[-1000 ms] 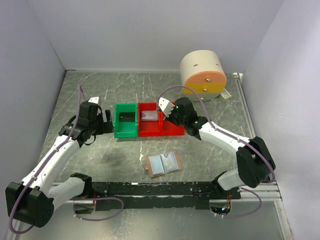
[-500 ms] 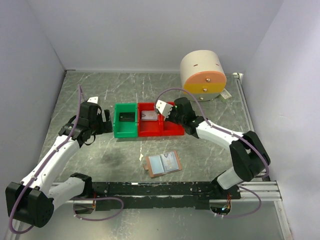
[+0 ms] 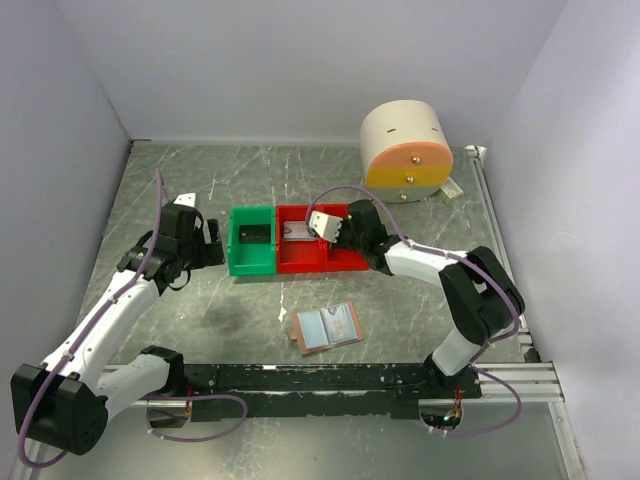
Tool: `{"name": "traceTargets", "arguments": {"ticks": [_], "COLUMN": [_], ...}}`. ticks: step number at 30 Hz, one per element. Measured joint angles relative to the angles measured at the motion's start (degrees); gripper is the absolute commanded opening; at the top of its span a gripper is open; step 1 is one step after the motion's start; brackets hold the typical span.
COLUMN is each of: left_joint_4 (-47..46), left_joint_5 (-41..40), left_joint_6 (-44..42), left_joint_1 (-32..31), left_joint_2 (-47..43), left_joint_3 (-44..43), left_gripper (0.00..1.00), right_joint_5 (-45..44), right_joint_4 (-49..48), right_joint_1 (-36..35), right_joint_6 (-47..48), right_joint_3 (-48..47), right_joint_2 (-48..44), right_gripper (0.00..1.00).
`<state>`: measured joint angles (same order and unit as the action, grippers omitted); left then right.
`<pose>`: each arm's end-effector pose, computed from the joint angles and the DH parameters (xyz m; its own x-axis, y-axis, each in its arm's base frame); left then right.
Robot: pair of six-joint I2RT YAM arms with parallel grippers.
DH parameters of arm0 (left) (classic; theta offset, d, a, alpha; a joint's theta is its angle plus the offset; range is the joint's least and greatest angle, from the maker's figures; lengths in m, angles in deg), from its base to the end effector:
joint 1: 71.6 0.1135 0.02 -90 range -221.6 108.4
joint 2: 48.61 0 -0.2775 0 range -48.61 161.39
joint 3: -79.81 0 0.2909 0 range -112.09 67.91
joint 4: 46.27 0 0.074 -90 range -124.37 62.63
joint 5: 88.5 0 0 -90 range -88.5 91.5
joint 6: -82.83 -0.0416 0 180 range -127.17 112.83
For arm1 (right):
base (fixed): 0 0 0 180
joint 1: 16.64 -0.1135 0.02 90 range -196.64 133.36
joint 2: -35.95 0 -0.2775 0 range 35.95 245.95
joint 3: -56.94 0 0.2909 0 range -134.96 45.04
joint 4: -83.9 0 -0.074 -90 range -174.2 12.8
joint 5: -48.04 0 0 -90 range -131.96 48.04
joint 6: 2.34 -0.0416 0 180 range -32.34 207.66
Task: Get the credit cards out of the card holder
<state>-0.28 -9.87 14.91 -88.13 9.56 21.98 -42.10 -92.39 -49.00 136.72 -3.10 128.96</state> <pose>0.2361 -0.0615 0.2645 -0.6984 -0.1771 -0.6935 -0.1231 0.9842 -0.1274 0.3137 0.1987 0.1633 0.0724 -0.8484 -0.5244 -0.7308 0.3127 -0.6068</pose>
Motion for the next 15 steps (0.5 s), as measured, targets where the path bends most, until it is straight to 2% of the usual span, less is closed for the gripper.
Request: {"name": "traceTargets", "arguments": {"ticks": [15], "left_joint_4": [0.02], "left_joint_5": [-0.81], "left_joint_6": [0.02], "left_joint_1": [0.00], "left_joint_2": [0.20], "left_joint_3": [0.00], "left_gripper": [0.94], "right_joint_5": [-0.79], "right_joint_4": [-4.15], "right_joint_1": [0.17], "right_joint_6": [4.98], "right_joint_3": [-3.45], "right_joint_2": [8.52], "right_gripper": [0.01]}}
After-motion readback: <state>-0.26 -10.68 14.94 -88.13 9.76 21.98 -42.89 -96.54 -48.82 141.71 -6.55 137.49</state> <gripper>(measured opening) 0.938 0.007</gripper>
